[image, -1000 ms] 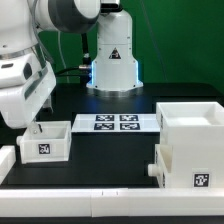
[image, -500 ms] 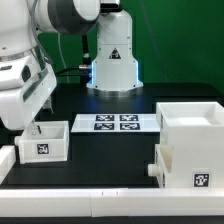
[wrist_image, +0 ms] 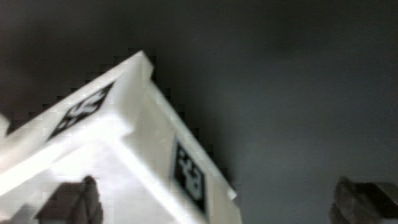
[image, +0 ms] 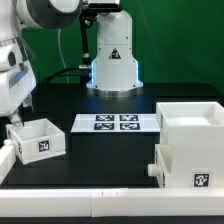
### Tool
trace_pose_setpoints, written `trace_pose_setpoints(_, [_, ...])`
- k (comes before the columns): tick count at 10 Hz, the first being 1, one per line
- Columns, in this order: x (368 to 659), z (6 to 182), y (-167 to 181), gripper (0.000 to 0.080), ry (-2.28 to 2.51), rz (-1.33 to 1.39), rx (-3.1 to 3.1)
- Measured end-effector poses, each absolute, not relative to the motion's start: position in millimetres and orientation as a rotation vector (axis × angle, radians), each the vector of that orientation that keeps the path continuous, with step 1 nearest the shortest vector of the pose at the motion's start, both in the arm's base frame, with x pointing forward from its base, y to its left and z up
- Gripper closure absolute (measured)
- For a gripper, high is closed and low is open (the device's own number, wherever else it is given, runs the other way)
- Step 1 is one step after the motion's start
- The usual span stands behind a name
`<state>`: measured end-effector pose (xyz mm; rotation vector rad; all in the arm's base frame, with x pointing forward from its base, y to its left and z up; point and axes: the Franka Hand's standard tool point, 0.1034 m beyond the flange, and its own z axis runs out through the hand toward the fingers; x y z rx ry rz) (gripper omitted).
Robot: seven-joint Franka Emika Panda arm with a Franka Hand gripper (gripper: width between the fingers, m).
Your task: Assemble drawer
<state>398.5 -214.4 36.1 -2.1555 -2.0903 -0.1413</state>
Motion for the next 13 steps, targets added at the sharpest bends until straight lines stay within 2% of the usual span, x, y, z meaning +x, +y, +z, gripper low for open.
trace_pose_setpoints(4, [393, 21.5, -208, 0.0151, -2.123, -0.047, -2.087])
trace_pose_setpoints(5, [393, 21.7, -209, 0.0237, -2.114, -0.041, -2.097])
trace_pose_setpoints(6, [392, 21.5, -210, 0.0372, -2.104, -0.039, -2.106])
trace_pose_setpoints(7, [392, 21.4, -210, 0.0372, -2.101, -0.037, -2.109])
trace_pose_setpoints(8, [391, 21.4, -211, 0.0559, -2.099, -0.035, -2.111])
trace_pose_setpoints(9, [391, 21.4, -211, 0.0694, -2.099, -0.031, -2.112])
trace_pose_setpoints(10, [391, 21.4, -212, 0.0694, -2.097, -0.025, -2.113])
trace_pose_setpoints(11, [391, 22.4, -213, 0.0757, -2.099, -0.026, -2.118])
trace_pose_setpoints(13, [393, 23.6, -211, 0.0757, -2.101, -0.029, -2.118])
